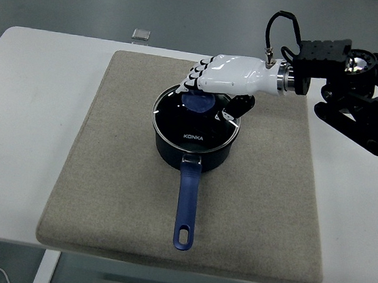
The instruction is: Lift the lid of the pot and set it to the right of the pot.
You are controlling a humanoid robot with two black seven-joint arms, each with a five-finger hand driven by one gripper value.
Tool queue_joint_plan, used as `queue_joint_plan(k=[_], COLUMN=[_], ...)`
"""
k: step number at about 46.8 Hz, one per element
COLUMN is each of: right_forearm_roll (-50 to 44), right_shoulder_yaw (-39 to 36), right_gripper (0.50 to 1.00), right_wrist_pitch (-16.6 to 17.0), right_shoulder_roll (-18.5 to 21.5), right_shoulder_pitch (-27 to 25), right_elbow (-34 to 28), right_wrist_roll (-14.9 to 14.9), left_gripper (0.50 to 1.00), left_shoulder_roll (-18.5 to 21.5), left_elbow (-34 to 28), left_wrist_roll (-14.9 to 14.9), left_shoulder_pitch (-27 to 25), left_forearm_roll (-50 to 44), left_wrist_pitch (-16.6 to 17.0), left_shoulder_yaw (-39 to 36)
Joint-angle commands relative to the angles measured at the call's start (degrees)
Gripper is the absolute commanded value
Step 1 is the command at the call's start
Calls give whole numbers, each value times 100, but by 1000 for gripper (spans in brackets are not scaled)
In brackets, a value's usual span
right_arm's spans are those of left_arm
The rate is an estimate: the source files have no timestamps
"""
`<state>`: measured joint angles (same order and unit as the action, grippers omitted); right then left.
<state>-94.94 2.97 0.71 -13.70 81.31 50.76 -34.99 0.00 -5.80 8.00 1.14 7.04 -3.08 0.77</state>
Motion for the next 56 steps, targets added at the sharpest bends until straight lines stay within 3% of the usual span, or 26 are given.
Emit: queue_joint_plan(k=[1,8,12,18,20,56], right_forearm_roll=[2,2,2,11,19,19], right_shoulder_yaw=[20,28,37,81,81,90], right_gripper=[893,885,838,609,500,500], right_wrist_pitch=[-1,17,35,61,78,228], right_shoulder_roll=[34,43,70,87,105,351], right_shoulder_pitch=[-1,-18,-27,-18,-9,131], right_elbow=[-5,-5,-5,-5,-5,-418], right_wrist_roll=[-1,-1,-1,-1,-1,-1], left_gripper=[1000,1000,1000,1000,1000,1000], left_shoulder_roll=[0,0,0,0,0,0], left_elbow=[0,0,0,0,0,0], left_wrist_roll=[0,0,0,0,0,0], left_shoulder_pitch=[0,0,0,0,0,0], left_forearm_roll=[8,-1,-1,-1,-1,-1], left_wrist_pitch=[0,0,0,0,0,0], left_shoulder_yaw=[2,-7,2,2,2,2])
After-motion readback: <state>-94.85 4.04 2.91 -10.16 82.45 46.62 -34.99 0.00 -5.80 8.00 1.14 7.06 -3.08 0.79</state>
